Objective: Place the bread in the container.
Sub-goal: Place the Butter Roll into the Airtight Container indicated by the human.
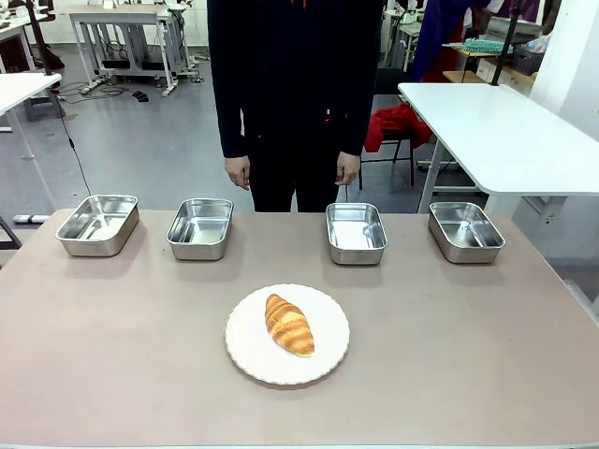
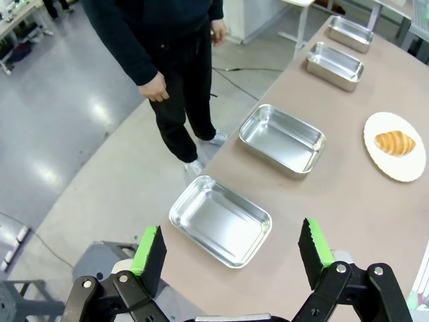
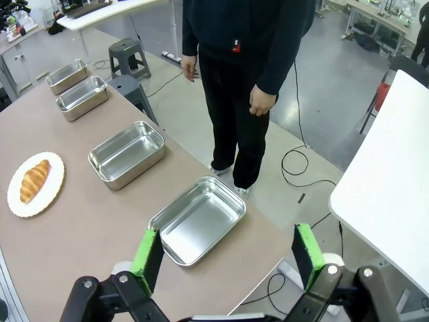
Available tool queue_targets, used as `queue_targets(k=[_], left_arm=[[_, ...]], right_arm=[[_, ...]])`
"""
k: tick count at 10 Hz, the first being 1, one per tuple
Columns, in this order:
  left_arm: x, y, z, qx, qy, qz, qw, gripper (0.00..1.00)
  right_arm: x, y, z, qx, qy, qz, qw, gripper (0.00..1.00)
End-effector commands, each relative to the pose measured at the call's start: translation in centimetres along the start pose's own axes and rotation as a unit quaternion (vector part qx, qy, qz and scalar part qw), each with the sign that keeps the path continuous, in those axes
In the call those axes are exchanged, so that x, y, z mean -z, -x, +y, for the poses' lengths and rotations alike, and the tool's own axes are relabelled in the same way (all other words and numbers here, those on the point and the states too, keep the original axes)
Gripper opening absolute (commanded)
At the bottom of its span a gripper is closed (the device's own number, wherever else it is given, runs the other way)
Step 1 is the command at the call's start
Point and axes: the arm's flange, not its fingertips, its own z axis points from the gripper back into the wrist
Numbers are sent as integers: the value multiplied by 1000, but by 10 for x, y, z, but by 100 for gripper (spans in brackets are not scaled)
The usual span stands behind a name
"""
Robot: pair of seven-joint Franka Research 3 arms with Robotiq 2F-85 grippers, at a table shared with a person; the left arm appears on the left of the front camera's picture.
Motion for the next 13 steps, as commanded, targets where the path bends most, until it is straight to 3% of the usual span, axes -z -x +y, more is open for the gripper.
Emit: queue_targets(k=[1, 13], left_arm=[[-1, 0, 0, -4, -4, -8, 1000, 100], [-1, 0, 0, -4, -4, -8, 1000, 100]], right_arm=[[-1, -2, 1, -2, 1, -1, 1000, 100], [-1, -2, 1, -2, 1, -1, 1000, 100]])
